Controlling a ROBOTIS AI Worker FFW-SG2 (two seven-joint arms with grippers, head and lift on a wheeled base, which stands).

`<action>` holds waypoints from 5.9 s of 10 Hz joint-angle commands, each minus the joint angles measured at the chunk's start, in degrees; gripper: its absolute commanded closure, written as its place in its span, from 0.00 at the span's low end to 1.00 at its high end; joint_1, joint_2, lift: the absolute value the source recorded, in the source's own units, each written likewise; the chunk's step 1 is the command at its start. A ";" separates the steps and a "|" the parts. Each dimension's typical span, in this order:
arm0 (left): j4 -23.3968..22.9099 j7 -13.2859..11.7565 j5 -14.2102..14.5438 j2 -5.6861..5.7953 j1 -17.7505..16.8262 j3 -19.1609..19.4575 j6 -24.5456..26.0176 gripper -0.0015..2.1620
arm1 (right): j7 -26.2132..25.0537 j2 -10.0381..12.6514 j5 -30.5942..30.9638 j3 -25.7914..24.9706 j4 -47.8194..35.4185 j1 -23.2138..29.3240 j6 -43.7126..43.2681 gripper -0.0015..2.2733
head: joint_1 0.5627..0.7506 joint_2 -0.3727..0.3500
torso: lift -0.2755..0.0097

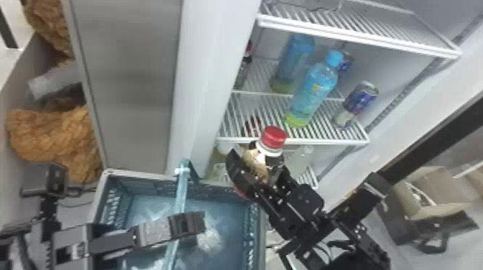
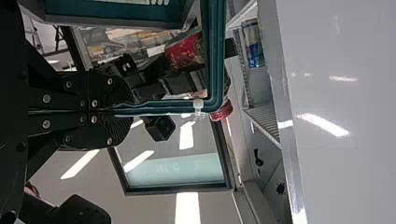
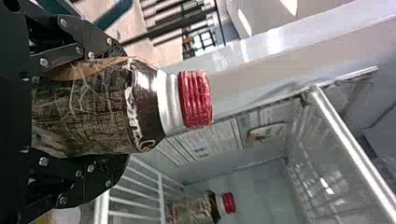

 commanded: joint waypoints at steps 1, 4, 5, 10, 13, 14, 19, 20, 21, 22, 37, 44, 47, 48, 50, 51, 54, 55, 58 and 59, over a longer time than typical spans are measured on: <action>0.00 -0.01 -0.02 0.00 0.00 0.00 0.00 0.56 | 2.86 0.00 -0.04 -0.09 2.33 -1.98 1.16 0.56 | 0.70 0.08 | 0.97; 0.00 -0.01 0.09 -0.09 0.00 0.12 0.00 0.56 | 7.34 -0.18 0.19 -0.09 2.75 -2.83 3.84 0.56 | 0.70 0.12 | 0.97; 0.00 -0.01 0.09 -0.09 0.00 0.23 0.00 0.56 | 8.13 -0.26 0.76 -0.09 1.91 -2.41 4.68 0.56 | 0.70 0.12 | 0.97; 0.00 -0.01 0.09 -0.09 -0.14 0.35 0.00 0.56 | 10.95 -1.06 1.56 -0.09 -0.48 -2.27 10.44 0.32 | 0.70 0.16 | 0.97; 0.00 -0.01 0.09 -0.09 0.00 0.35 0.00 0.56 | 11.03 -0.97 -1.53 -0.09 0.36 -2.27 10.44 0.04 | 0.70 0.17 | 0.97; 0.00 -0.01 0.09 -0.09 0.00 0.35 0.00 0.56 | 11.12 -0.79 -4.61 -0.66 3.04 -2.83 10.02 0.06 | 0.70 0.17 | 0.97; 0.00 -0.01 0.21 -0.09 0.00 0.23 0.00 0.56 | 10.59 1.32 -2.67 -8.09 6.27 -5.78 -0.81 0.06 | 0.70 0.05 | 0.97; 0.00 -0.01 0.21 -0.09 0.00 0.23 0.00 0.56 | 10.51 2.37 -1.18 -9.69 6.27 -6.77 -1.79 0.06 | 0.70 0.03 | 0.97; 0.00 -0.01 0.21 -0.17 0.00 0.35 0.00 0.56 | 9.89 2.69 -0.27 -10.26 6.55 -7.61 -2.77 0.06 | 0.70 0.03 | 0.97; 0.00 -0.01 0.21 -0.17 0.00 0.35 0.00 0.56 | 8.13 2.69 0.07 -10.14 7.96 -8.87 -4.46 0.07 | 0.70 0.03 | 0.97; 0.00 2.10 3.98 2.55 -0.56 -4.45 -2.11 0.56 | -0.66 2.69 2.47 -5.80 35.24 -32.50 -13.04 0.06 | 0.70 0.03 | 0.97; 0.00 2.63 5.92 3.96 -0.42 -5.71 -3.94 0.56 | 0.22 2.69 -3.81 -2.72 43.11 -34.33 -12.76 0.06 | 0.70 0.03 | 0.97; 0.00 2.72 7.63 4.22 0.14 -5.82 -5.76 0.56 | 5.41 2.69 -10.44 -4.09 16.11 -12.95 -6.15 0.06 | 0.70 0.03 | 0.97; 0.00 2.72 7.75 4.22 0.28 -5.59 -6.19 0.56 | 5.50 2.69 -13.87 -4.66 12.04 -9.16 -5.16 0.06 | 0.70 0.03 | 0.97; -0.14 2.72 8.32 4.84 0.14 -5.82 -6.75 0.56 | 6.64 2.69 -13.29 -5.12 16.40 -13.23 -6.85 0.07 | 0.70 0.03 | 0.97; -0.14 2.72 8.55 4.84 -0.14 -6.28 -7.03 0.56 | 6.64 2.69 -12.72 -5.12 17.38 -14.50 -6.85 0.07 | 0.70 0.03 | 0.97; -0.14 2.81 8.89 4.84 0.70 -5.82 -7.17 0.56 | 6.64 2.69 -12.38 -5.23 18.50 -14.92 -6.85 0.07 | 0.70 0.03 | 0.97; -0.14 2.81 8.89 4.84 0.70 -5.82 -7.17 0.56 | 6.64 2.69 -12.38 -5.23 18.50 -14.92 -6.85 0.07 | 0.70 0.03 | 0.97; -0.14 2.81 8.89 4.84 0.70 -5.82 -7.17 0.56 | 6.64 2.69 -12.84 -5.69 16.96 -14.92 -6.99 0.07 | 0.70 0.03 | 0.97; -0.14 2.81 8.89 4.84 0.70 -5.82 -7.17 0.56 | 6.64 2.69 -12.72 -5.92 16.11 -14.78 -7.27 0.07 | 0.70 0.03 | 0.97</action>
